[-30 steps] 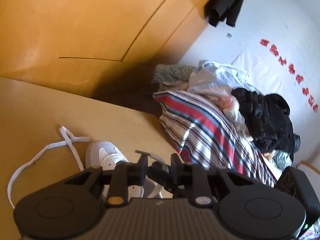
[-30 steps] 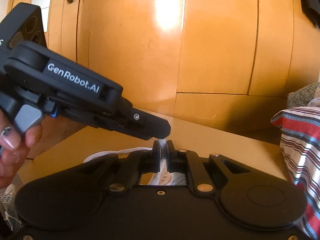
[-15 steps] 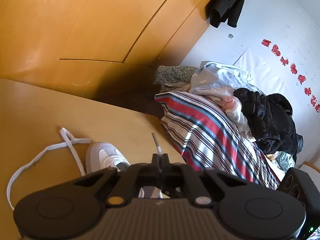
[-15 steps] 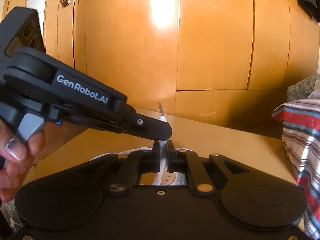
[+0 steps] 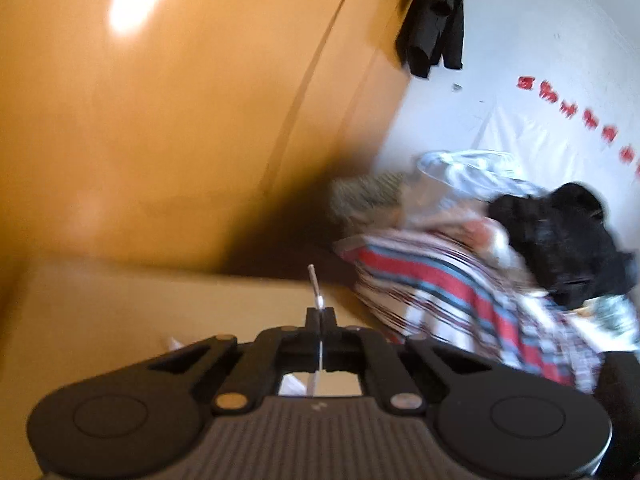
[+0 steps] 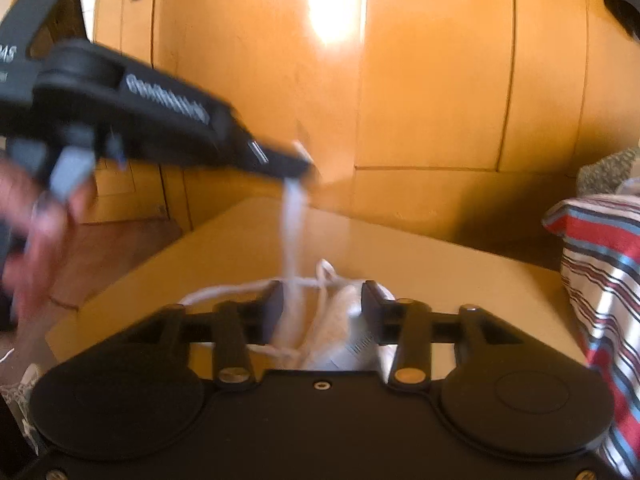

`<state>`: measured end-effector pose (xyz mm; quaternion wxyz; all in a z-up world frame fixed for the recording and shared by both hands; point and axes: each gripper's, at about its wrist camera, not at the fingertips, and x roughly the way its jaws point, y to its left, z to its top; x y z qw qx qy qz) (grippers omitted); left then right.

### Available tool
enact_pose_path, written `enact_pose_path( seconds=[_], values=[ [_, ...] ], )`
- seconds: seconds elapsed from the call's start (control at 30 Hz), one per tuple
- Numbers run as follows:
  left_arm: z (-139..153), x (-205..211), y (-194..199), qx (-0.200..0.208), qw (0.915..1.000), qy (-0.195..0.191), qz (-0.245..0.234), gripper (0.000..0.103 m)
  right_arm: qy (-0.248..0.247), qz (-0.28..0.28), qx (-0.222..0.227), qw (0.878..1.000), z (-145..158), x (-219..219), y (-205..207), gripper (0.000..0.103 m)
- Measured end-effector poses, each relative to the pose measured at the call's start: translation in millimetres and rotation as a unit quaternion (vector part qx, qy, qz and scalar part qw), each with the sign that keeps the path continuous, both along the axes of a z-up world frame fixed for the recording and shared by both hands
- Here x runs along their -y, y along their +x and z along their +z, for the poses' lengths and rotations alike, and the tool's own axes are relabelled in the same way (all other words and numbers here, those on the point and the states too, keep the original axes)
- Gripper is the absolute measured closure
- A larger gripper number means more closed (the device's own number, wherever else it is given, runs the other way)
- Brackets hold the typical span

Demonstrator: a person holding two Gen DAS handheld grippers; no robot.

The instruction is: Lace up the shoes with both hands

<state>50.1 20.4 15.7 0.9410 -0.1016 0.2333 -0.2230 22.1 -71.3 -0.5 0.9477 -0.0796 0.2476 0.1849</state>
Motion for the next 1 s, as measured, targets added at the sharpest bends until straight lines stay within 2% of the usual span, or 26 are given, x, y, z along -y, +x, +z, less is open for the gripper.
enact_pose_path(
  seconds=[0.07,0.17,0.3,0.43,0.53,0.6,0.7,0.87,0.93,1.0],
  values=[
    [3,5,2,0.021,0.9993,0.030,0.007,0.102,-0.016,-0.003,-0.009,1.000,-2,4,4,0.061],
    [6,12,6,0.052,0.9956,0.076,0.017,0.102,-0.058,0.013,-0.057,0.997,-5,10,23,0.061],
    [-21,39,21,0.034,0.9916,0.124,-0.016,0.102,-0.084,0.039,-0.107,0.990,-11,13,34,0.064],
    [-39,45,32,-0.001,0.9920,0.121,-0.037,0.102,-0.059,0.045,-0.125,0.989,-23,14,36,0.069],
    [-47,48,39,-0.025,0.9912,0.120,-0.051,0.102,-0.038,0.049,-0.136,0.989,-25,19,38,0.084],
    [-52,51,43,-0.041,0.9897,0.122,-0.061,0.102,-0.013,0.044,-0.147,0.988,-24,23,40,0.084],
    [-61,61,44,-0.066,0.9839,0.150,-0.073,0.102,0.017,0.037,-0.158,0.987,-24,29,42,0.084],
    [-79,70,43,-0.113,0.9690,0.203,-0.085,0.102,0.074,0.022,-0.181,0.981,-26,46,48,0.085],
    [-85,72,45,-0.132,0.9627,0.220,-0.087,0.102,0.080,0.024,-0.183,0.980,-28,47,47,0.085],
    [-89,69,49,-0.156,0.9591,0.220,-0.085,0.102,0.082,0.029,-0.182,0.979,-31,44,45,0.085]
  ],
)
